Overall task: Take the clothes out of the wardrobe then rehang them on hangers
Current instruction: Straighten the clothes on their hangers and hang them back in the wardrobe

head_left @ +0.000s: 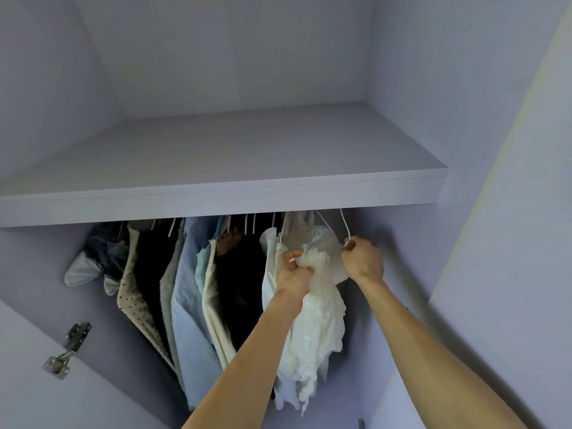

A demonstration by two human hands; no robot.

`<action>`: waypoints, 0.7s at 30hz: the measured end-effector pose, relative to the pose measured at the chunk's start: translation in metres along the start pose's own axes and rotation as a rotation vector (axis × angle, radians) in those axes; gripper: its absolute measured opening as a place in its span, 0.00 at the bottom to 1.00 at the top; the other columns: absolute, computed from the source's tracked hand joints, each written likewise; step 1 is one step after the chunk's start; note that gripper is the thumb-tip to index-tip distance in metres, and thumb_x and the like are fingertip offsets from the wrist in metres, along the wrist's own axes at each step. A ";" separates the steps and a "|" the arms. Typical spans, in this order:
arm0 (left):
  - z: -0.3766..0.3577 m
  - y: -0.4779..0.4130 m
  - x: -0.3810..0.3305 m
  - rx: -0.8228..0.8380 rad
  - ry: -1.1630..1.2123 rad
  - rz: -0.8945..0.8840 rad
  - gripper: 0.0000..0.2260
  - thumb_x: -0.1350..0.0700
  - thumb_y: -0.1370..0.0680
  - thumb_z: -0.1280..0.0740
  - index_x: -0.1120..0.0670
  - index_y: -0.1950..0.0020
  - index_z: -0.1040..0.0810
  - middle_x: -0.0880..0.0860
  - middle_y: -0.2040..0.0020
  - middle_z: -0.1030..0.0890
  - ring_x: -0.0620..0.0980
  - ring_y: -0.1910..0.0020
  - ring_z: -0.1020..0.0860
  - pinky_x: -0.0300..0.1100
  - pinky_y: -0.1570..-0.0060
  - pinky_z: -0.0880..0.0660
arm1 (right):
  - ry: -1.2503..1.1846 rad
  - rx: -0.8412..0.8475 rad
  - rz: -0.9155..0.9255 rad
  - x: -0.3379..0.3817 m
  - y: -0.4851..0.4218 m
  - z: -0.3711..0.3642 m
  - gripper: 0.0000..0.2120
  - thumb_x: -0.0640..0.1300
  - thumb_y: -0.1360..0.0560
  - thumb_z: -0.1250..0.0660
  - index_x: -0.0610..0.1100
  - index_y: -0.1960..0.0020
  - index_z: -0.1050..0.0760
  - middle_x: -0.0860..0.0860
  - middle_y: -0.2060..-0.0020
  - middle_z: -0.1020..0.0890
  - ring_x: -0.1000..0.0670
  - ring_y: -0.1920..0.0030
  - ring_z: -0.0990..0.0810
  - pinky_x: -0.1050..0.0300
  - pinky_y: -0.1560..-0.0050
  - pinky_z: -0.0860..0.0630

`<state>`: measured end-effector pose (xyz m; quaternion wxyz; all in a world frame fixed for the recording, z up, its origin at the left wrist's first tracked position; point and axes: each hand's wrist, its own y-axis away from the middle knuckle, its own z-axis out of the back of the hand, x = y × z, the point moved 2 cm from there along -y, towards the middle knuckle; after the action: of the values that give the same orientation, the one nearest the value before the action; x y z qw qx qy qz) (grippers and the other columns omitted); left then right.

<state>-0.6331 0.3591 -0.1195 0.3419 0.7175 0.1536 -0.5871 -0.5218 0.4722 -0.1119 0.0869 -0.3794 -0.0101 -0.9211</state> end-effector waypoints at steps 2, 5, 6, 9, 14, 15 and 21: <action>-0.006 -0.002 0.001 0.026 -0.018 0.014 0.17 0.67 0.23 0.36 0.46 0.44 0.27 0.51 0.46 0.21 0.55 0.46 0.20 0.58 0.42 0.21 | -0.026 -0.038 -0.041 -0.009 0.005 0.000 0.13 0.43 0.21 0.43 0.50 0.45 0.19 0.45 0.52 0.16 0.41 0.54 0.20 0.58 0.60 0.31; -0.022 -0.004 -0.003 0.085 -0.042 0.019 0.18 0.68 0.24 0.37 0.47 0.43 0.27 0.55 0.43 0.20 0.55 0.49 0.21 0.58 0.43 0.22 | -0.056 -0.071 -0.094 -0.018 0.010 0.004 0.13 0.44 0.22 0.43 0.47 0.62 0.26 0.43 0.60 0.17 0.41 0.62 0.24 0.57 0.64 0.31; -0.029 -0.007 -0.006 0.094 -0.051 0.009 0.18 0.68 0.24 0.38 0.47 0.44 0.27 0.56 0.43 0.20 0.55 0.48 0.21 0.58 0.43 0.22 | -0.054 -0.079 -0.100 -0.020 0.010 0.007 0.13 0.44 0.22 0.42 0.46 0.65 0.28 0.43 0.62 0.18 0.40 0.62 0.24 0.57 0.65 0.32; -0.049 -0.017 -0.014 0.121 -0.060 -0.015 0.14 0.67 0.23 0.36 0.47 0.48 0.27 0.57 0.44 0.19 0.58 0.45 0.20 0.58 0.41 0.22 | -0.046 -0.119 -0.074 -0.024 0.010 0.017 0.12 0.42 0.21 0.42 0.44 0.59 0.22 0.43 0.64 0.20 0.38 0.59 0.22 0.56 0.63 0.32; -0.071 -0.028 -0.007 0.105 -0.021 0.001 0.09 0.63 0.21 0.33 0.51 0.46 0.26 0.60 0.44 0.18 0.60 0.42 0.20 0.60 0.40 0.23 | -0.057 -0.206 -0.001 -0.025 0.013 0.026 0.13 0.40 0.21 0.42 0.43 0.48 0.18 0.41 0.56 0.16 0.39 0.56 0.20 0.58 0.61 0.34; -0.073 -0.030 -0.005 0.083 -0.011 0.001 0.09 0.63 0.21 0.33 0.52 0.44 0.26 0.60 0.44 0.19 0.61 0.41 0.20 0.60 0.40 0.23 | -0.061 -0.211 0.005 -0.024 0.014 0.026 0.13 0.40 0.21 0.42 0.43 0.48 0.18 0.41 0.57 0.16 0.39 0.56 0.20 0.59 0.61 0.35; -0.068 -0.048 -0.006 0.039 0.078 0.014 0.12 0.67 0.22 0.34 0.51 0.46 0.26 0.59 0.44 0.18 0.59 0.42 0.20 0.60 0.40 0.23 | -0.150 -0.254 0.090 -0.018 0.036 0.014 0.11 0.39 0.21 0.41 0.41 0.53 0.20 0.47 0.71 0.22 0.47 0.70 0.26 0.59 0.65 0.32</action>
<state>-0.6142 0.4399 -0.1233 0.3257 0.7474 0.1505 -0.5592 -0.4935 0.4403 -0.1164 0.0782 -0.4553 0.1171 -0.8791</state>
